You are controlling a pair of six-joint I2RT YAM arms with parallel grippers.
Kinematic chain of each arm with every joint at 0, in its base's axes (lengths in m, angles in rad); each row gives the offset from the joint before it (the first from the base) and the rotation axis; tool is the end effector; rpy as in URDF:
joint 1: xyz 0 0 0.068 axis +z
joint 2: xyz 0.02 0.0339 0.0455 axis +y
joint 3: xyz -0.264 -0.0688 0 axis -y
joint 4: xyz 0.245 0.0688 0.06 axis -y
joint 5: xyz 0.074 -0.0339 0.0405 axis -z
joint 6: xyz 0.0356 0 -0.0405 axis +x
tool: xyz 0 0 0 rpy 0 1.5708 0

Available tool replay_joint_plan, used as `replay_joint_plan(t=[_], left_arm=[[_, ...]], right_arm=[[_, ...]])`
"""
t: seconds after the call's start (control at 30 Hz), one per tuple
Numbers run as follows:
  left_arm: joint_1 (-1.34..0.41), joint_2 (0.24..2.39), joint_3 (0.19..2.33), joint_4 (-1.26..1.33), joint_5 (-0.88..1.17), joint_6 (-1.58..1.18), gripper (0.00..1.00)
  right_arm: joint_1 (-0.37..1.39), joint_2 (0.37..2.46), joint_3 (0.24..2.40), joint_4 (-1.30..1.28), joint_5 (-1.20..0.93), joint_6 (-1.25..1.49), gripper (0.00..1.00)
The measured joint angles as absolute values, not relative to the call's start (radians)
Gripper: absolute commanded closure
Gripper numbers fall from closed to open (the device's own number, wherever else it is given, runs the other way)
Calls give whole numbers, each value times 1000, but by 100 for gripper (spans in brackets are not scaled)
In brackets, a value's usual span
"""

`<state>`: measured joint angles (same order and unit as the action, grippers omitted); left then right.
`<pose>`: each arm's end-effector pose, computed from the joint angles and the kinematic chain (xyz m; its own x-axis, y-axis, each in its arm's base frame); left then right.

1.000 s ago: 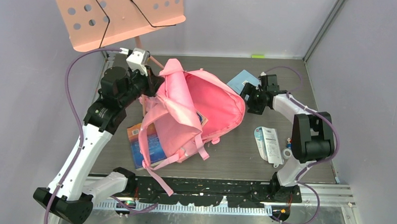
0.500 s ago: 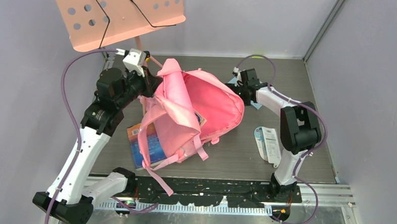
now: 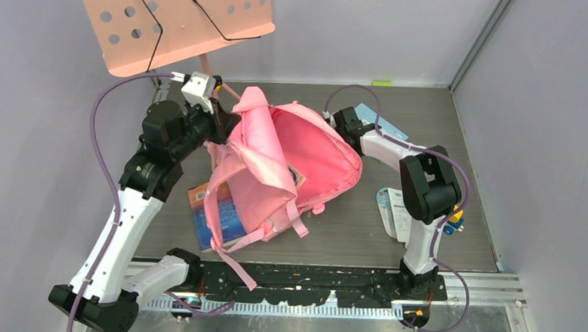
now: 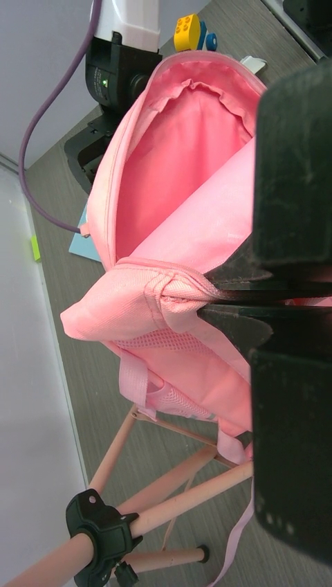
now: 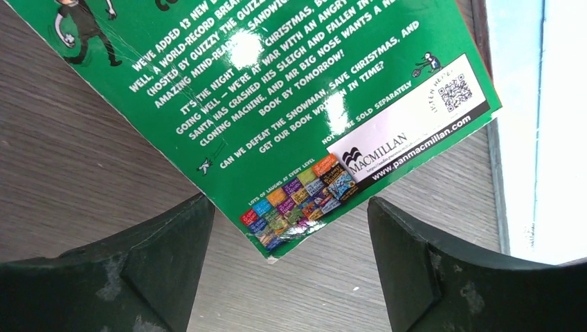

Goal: Pack the student bag
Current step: Move the book to the center of the board.

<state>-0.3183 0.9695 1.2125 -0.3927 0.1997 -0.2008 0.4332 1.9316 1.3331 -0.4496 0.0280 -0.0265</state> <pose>0.1894 -0.0698 0.4321 -0.2371 -0.1277 -0.9630 0.4549 0.8613 -0.2262 0.3672 0.1687 0.1771 -0.7754 -0.3878 -0.4984 -0.4276 0.9032 -0.0375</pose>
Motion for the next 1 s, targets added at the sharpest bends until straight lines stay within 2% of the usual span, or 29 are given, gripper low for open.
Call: replay_joint_plan(t=[0.43, 0.57, 0.7, 1.0], left_arm=[[-311, 970, 1213, -394, 210, -201, 100], [-311, 970, 1213, -395, 215, -201, 100], [-306, 970, 1213, -395, 221, -202, 100], [-294, 970, 1213, -394, 230, -206, 100]], right_arm=[[551, 1935, 1295, -379, 253, -180, 15], [557, 1936, 1295, -373, 260, -199, 19], [557, 1948, 1308, -382, 241, -200, 34], [562, 1970, 1343, -381, 234, -179, 81]])
